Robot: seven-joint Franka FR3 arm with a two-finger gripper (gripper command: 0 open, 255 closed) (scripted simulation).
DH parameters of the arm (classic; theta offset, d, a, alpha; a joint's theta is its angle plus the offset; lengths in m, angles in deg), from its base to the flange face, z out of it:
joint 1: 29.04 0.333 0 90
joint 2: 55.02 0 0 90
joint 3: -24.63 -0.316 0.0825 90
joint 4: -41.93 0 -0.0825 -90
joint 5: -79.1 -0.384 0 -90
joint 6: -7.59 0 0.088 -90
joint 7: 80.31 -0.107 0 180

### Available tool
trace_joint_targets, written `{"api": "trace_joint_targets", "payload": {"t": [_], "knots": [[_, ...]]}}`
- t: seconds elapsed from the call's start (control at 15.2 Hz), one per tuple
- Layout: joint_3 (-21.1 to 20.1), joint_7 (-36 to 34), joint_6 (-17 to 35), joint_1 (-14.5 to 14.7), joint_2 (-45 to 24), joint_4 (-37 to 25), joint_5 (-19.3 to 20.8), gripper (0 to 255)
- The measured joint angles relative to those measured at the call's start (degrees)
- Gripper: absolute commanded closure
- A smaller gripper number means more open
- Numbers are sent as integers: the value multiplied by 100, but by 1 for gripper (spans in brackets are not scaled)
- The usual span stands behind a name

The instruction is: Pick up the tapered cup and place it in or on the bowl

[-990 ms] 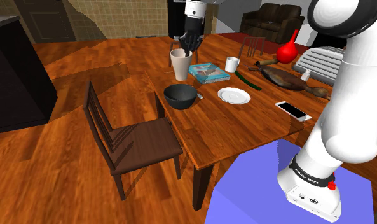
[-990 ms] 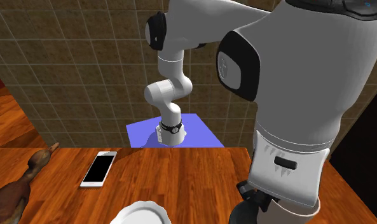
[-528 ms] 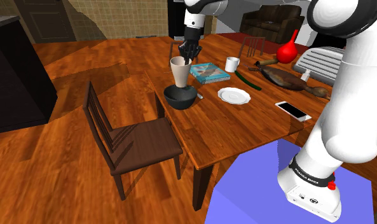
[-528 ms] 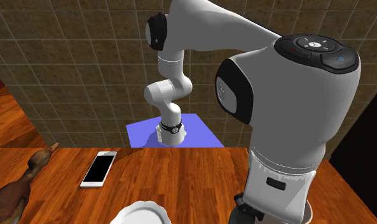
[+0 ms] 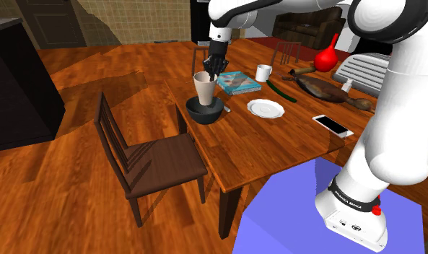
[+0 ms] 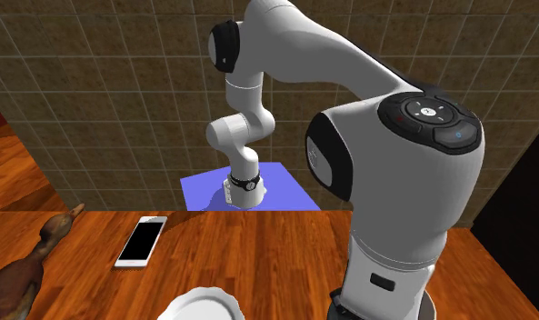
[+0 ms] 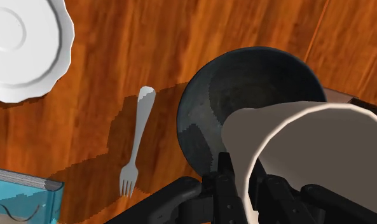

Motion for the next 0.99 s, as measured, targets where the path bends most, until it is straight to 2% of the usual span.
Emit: {"api": "trace_joint_targets", "payload": {"t": [0.26,0.33,0.73,0.99], "knots": [[-1,0,14,1,-5,8,-2,255],[-1,0,15,2,-5,9,-2,0],[-2,0,17,2,-3,9,-2,0],[25,-34,-513,-34,51,-475,30,0]]}}
